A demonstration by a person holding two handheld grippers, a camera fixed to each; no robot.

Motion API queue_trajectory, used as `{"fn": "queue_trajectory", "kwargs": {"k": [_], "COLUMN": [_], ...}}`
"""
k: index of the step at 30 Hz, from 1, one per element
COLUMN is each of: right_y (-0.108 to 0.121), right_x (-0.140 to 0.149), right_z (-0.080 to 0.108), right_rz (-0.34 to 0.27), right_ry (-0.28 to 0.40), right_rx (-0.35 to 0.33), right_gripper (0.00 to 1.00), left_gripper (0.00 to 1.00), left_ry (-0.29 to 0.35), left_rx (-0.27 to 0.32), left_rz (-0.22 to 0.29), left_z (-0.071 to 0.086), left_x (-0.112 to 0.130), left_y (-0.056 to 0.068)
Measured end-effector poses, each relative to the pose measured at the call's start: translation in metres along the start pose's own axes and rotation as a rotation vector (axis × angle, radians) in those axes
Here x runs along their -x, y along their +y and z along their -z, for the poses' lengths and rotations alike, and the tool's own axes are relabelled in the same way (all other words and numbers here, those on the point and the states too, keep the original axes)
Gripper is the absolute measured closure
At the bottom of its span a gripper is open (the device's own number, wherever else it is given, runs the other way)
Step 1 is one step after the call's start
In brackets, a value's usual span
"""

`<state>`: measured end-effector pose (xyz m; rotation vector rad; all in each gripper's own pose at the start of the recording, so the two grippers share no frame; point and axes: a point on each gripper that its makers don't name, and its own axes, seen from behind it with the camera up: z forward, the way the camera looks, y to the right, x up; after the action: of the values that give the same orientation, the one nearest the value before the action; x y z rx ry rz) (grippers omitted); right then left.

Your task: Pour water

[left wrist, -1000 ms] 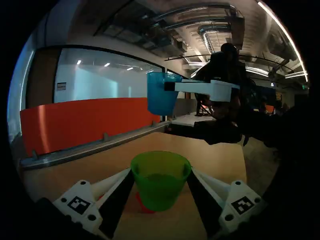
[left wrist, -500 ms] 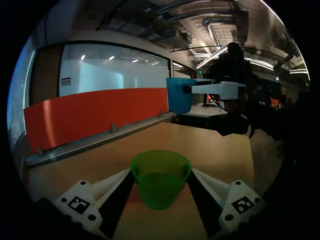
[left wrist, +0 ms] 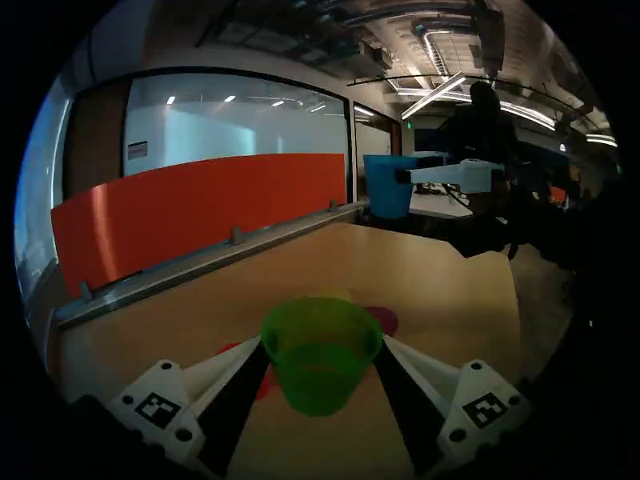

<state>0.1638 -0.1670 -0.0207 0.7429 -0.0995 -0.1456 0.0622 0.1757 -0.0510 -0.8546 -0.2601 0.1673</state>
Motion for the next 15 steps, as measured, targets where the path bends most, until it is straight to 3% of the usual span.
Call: {"fn": "queue_trajectory", "kwargs": {"k": [15], "right_y": [0.008], "right_x": [0.055], "right_z": [0.009], "right_rz": [-0.016], "right_ry": [-0.121], "right_rx": [-0.019], "right_gripper": [0.11], "left_gripper": [0.14], "left_ry": [-0.132], "left_rx": [0.032], "left_rz": [-0.014], "left_z": [-0.017], "left_x": [0.039], "left_y": [0.000]}}
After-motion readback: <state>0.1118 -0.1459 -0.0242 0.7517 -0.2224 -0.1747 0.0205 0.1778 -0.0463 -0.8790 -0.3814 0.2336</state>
